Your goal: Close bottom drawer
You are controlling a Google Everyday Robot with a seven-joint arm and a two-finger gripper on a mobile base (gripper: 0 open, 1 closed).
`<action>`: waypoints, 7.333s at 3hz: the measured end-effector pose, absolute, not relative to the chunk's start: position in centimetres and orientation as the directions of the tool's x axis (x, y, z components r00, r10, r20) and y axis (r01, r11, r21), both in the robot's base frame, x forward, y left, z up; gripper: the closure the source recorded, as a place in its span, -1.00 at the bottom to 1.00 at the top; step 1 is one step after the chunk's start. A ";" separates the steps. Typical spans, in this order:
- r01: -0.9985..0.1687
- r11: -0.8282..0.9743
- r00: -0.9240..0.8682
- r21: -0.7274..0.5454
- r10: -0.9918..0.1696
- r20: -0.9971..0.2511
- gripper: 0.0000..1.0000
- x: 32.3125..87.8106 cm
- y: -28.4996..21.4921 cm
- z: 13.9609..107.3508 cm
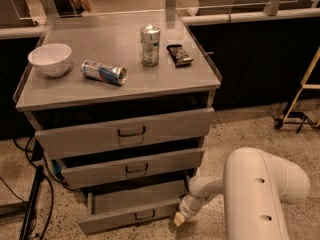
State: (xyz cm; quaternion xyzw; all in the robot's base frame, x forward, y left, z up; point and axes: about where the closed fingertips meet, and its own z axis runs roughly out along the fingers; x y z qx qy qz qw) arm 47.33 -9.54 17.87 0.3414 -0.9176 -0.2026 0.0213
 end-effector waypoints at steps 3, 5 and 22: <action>-0.684 0.654 -0.726 0.324 -0.652 -0.217 1.00 50.7 -10.3 19.1; -0.704 0.650 -0.709 0.285 -0.665 -0.235 1.00 52.5 -10.2 17.9; -0.767 0.613 -0.635 0.192 -0.680 -0.366 0.09 57.7 -9.1 17.4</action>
Offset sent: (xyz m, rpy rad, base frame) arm 0.0416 -0.0126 0.0224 0.0324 -0.1577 0.0255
